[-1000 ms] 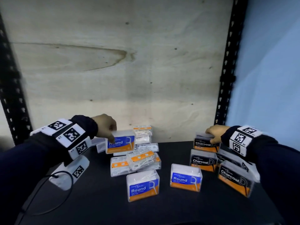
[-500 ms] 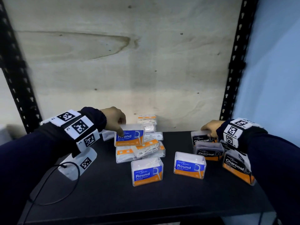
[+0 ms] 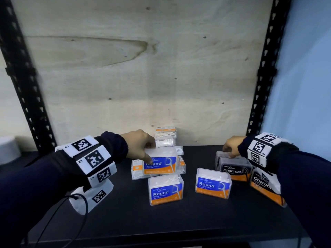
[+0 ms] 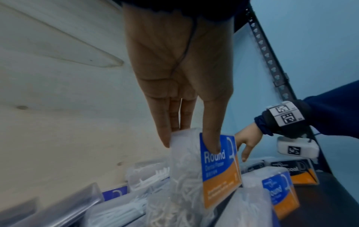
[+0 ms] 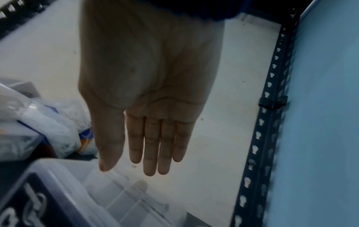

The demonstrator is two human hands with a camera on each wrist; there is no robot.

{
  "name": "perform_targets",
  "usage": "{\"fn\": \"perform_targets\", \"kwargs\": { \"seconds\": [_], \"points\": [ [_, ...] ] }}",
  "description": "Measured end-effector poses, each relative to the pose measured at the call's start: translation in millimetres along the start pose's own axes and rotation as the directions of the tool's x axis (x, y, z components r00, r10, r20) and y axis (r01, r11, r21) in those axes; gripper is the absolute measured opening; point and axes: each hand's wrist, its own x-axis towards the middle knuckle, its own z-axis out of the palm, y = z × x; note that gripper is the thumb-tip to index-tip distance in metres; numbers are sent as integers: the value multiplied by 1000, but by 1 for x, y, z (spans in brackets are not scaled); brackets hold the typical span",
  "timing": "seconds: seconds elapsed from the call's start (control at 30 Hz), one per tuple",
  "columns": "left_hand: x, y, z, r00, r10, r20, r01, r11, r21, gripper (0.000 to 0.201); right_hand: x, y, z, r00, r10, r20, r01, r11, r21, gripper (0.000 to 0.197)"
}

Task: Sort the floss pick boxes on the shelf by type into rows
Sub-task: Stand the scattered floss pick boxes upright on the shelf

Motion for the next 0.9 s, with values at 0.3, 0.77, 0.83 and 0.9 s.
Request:
{"fn": "perform_targets", "kwargs": {
  "seconds": [0.3, 0.77, 0.83, 0.9],
  "points": [
    [7, 34, 14, 999, 53, 9, -54, 998, 43, 52, -55, -43, -8, 973, -229, -11, 225, 941, 252, 58],
    [12, 55, 38, 992, 101, 81, -107, 992, 72, 53, -66, -63, 9, 970, -235, 62, 236, 972, -4, 49],
    [13, 55, 44, 990, 82, 113, -89, 994, 57, 54, -64, -64, 11, 971, -231, 53, 233, 972, -19, 48],
    [13, 54, 51, 987, 74, 145, -81, 996, 45, 55, -62, -65, 13, 972, -228, 53, 229, 973, -27, 47]
  ]
}}
